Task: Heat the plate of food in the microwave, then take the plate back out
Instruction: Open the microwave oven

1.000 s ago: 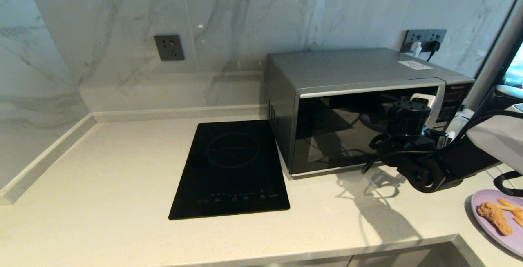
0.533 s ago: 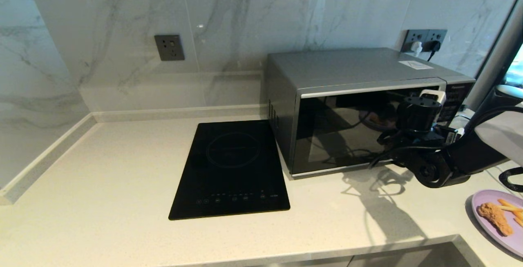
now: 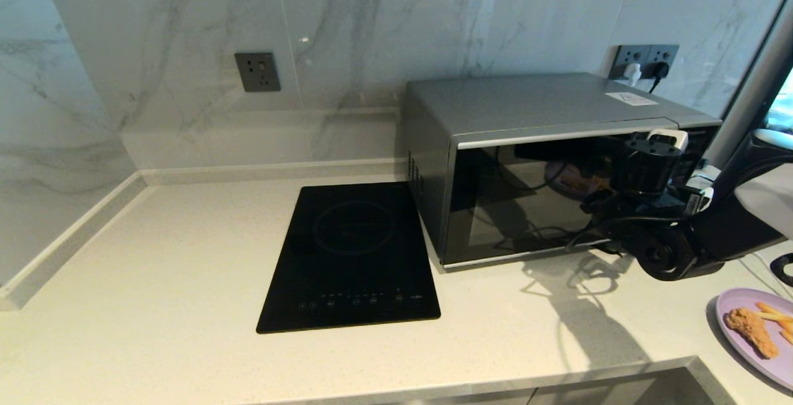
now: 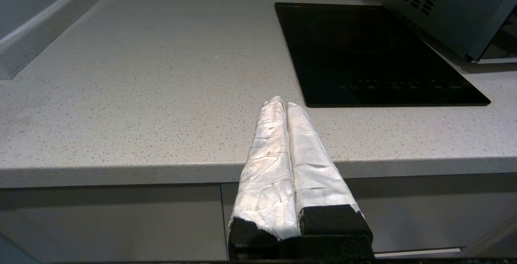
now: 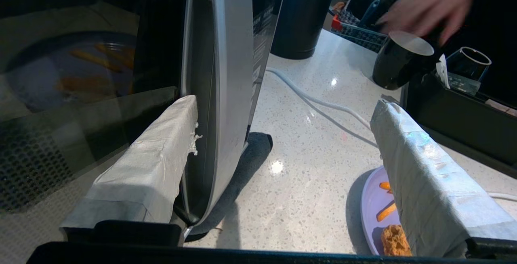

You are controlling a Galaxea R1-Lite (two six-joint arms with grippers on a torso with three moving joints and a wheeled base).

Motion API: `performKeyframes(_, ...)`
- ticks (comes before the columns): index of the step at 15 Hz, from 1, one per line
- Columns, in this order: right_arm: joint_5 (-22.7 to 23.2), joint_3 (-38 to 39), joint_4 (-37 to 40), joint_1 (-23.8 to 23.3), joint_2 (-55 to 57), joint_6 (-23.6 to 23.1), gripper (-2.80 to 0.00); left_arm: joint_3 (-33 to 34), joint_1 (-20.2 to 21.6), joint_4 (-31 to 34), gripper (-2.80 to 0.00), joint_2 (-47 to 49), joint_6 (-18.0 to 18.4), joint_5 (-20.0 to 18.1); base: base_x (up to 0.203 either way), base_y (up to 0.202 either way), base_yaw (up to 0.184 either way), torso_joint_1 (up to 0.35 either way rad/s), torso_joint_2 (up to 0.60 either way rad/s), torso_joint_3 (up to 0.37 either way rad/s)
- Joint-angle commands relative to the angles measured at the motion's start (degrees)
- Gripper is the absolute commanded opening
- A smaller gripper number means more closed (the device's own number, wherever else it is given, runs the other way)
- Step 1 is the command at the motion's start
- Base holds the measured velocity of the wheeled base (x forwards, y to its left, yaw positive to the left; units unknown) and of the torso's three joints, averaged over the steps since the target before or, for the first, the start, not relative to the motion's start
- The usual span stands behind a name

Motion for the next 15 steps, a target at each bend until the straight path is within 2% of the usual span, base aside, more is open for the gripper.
performKeyframes(1,-0.08,-0.07,-0.08,-0.67,-0.31,-0.48,0.0,0.0,0.01,-0.02,-2.8,0.04,-0.03,0.05,0.0,0.0,0.0,0.0,0.0,0.0)
performKeyframes(14,1.82,-2.62,-0.08,-3.27,0.92,-1.77,0.0,0.0,0.01,-0.02,-2.8,0.04,-0.03,0.05,0.0,0.0,0.0,0.0,0.0,0.0)
performKeyframes(15,1.82,-2.62,-0.08,-3.2,0.92,-1.77,-2.8,0.0,0.01,-0.02,-2.8,0.04,-0.03,0.05,0.0,0.0,0.0,0.0,0.0,0.0)
